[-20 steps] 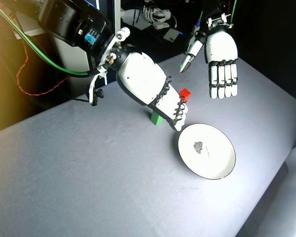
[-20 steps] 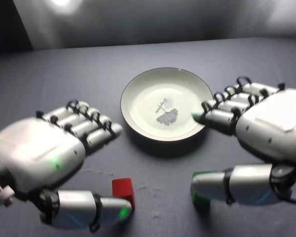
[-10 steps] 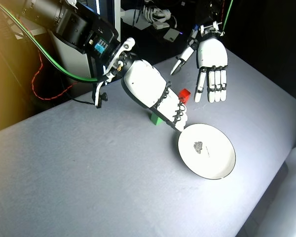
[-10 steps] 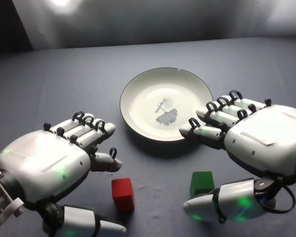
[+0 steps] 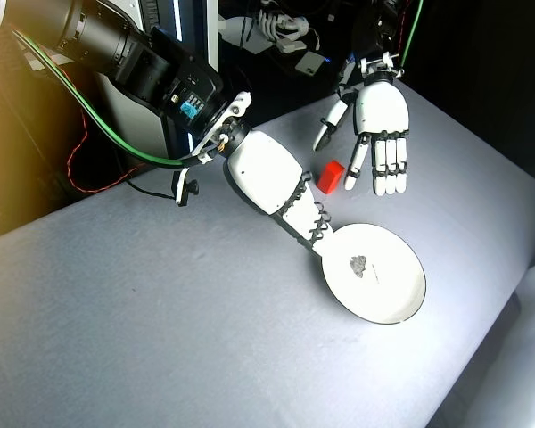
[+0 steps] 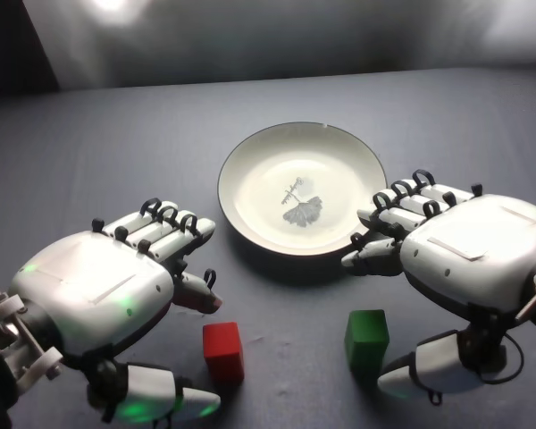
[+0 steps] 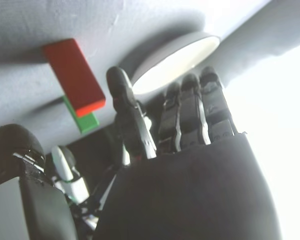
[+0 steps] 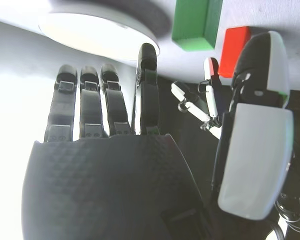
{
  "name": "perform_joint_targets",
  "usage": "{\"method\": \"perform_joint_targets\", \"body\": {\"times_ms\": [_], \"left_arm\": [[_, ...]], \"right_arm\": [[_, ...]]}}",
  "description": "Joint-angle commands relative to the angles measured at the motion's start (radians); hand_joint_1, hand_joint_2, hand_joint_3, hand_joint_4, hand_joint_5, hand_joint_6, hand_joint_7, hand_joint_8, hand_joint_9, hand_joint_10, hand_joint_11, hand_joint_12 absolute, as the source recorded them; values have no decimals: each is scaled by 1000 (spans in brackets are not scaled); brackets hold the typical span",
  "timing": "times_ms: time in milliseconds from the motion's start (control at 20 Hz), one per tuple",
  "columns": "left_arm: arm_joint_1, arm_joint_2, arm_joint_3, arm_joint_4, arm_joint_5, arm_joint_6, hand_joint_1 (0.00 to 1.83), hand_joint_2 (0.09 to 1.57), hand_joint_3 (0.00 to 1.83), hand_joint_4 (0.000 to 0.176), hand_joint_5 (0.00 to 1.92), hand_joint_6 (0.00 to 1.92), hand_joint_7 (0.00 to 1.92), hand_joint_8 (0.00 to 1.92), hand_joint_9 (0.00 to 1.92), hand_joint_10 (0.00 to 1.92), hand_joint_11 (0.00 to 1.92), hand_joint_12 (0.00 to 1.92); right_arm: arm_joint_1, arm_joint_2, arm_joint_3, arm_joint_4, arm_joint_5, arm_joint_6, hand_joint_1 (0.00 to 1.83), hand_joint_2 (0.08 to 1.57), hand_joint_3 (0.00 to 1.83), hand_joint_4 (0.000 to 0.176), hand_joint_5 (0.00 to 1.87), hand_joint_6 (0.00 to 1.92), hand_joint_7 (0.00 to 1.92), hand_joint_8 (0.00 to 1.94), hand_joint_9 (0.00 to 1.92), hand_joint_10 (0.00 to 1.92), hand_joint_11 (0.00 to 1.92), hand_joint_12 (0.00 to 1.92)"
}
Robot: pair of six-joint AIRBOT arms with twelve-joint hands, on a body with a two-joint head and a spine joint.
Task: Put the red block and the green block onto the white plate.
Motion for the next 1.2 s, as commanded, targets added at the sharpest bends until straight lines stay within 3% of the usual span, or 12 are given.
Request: {"method": "perform_joint_targets", "body": {"times_ms": [0, 100, 150, 300, 400, 450, 500, 600, 900, 1000, 1100, 1150], "left_arm": [[-10, -4, 3, 32, -101, -2, 444, 930, 11, 147, 711, 22, 33, 11, 0, 0, 0, 0], [-11, -14, 9, 32, -107, -2, 409, 952, 18, 151, 696, 11, 14, 2, 0, 0, 0, 0], [-11, -20, 11, 31, -108, -2, 397, 958, 19, 159, 703, 13, 27, 8, 0, 0, 0, 0], [-11, -40, 17, 24, -114, -1, 418, 967, 18, 145, 727, 19, 60, 17, 0, 0, 0, 0], [-11, -55, 24, 21, -119, -1, 411, 968, 14, 160, 719, 13, 61, 12, 0, 0, 0, 0], [-11, -59, 27, 21, -119, -1, 396, 969, 13, 161, 728, 15, 75, 15, 0, 0, 0, 0], [-11, -66, 30, 21, -120, -1, 407, 964, 9, 149, 741, 18, 87, 16, 0, 0, 0, 0], [-11, -77, 38, 22, -121, -1, 394, 970, 9, 166, 731, 11, 67, 5, 0, 0, 0, 0], [-10, -98, 59, 30, -125, -1, 382, 979, 9, 150, 719, 3, 66, 2, 0, 0, 0, 0], [-10, -103, 65, 30, -128, -1, 360, 979, 7, 154, 717, 2, 73, 5, 0, 0, 0, 0], [-10, -107, 70, 29, -131, -1, 351, 982, 7, 151, 714, 0, 78, 6, 0, 0, 0, 0], [-10, -109, 72, 29, -131, -1, 385, 966, 0, 144, 733, 8, 98, 12, 0, 0, 0, 0]], "right_arm": [[-2, 1, 6, -53, 60, 14, 764, 813, 0, 81, 441, 4, 72, 1, 0, 0, 0, 0], [-2, -12, 24, -53, 60, 27, 776, 809, 0, 68, 486, 22, 104, 12, 0, 0, 0, 0], [-2, -16, 29, -53, 59, 27, 737, 809, 0, 79, 540, 16, 112, 4, 0, 0, 0, 0], [-6, -36, 42, -53, 58, 27, 738, 811, 1, 79, 618, 11, 196, 4, 0, 0, 0, 0], [-10, -52, 44, -53, 57, 27, 790, 806, 0, 50, 649, 19, 218, 10, 11, 4, 0, 0], [-10, -56, 44, -53, 57, 27, 782, 808, 0, 47, 661, 21, 216, 7, 23, 8, 0, 0], [-11, -62, 45, -53, 57, 27, 773, 808, 0, 47, 635, 8, 232, 13, 28, 9, 0, 0], [-16, -72, 52, -53, 57, 27, 751, 804, 0, 43, 545, 0, 267, 23, 21, 5, 0, 0], [-32, -97, 79, -53, 56, 48, 754, 800, 0, 9, 591, 10, 250, 17, 32, 5, 0, 0], [-33, -99, 80, -53, 56, 50, 734, 791, 0, 25, 660, 32, 234, 7, 39, 6, 0, 0], [-33, -102, 83, -53, 56, 54, 691, 813, 6, 37, 577, 0, 218, 0, 40, 4, 0, 0], [-33, -104, 85, -53, 56, 60, 691, 814, 5, 32, 594, 8, 254, 14, 45, 6, 0, 0]]}}
